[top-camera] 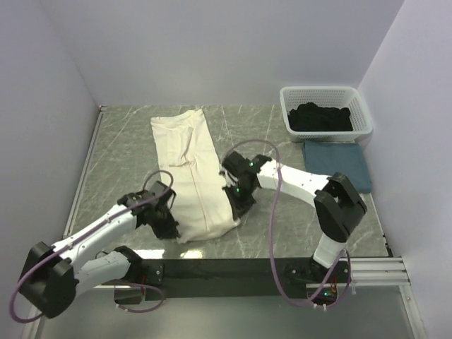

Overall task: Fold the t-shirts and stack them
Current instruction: Fold the tshirt

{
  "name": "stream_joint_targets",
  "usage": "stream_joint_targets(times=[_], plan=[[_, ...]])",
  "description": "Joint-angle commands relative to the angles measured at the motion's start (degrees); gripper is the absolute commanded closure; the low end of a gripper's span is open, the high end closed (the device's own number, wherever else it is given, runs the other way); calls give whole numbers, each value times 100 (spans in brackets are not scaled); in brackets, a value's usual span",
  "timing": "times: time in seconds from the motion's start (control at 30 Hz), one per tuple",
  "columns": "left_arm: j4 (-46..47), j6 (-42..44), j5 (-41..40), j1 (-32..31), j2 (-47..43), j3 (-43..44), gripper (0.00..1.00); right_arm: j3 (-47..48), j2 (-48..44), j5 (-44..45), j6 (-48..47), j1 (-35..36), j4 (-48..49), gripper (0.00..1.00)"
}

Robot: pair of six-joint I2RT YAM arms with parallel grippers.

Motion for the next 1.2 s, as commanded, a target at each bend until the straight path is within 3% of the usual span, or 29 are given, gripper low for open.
stream_joint_targets(times=[0.0,0.23,0.4,0.73,1.17], plan=[[150,1316,-599,1099,442,666,99,1003,449,-53,-302,-378,-196,100],[1328,2108,-1170,2114,1498,1529,99,2875,1468,368,-189,-703,250,100],[2249,2425,-1513,2615,1762,1652,99,3132,1838,930,-224,-896,840,100],[3393,2557,-1505,2809,2141,1485,99,3334,2287,1318,-399,-1116,1720,100],[3465,2592,-1540,2844,2624,1846,99,3967,2700,1301,-487,-1195,1684,100]])
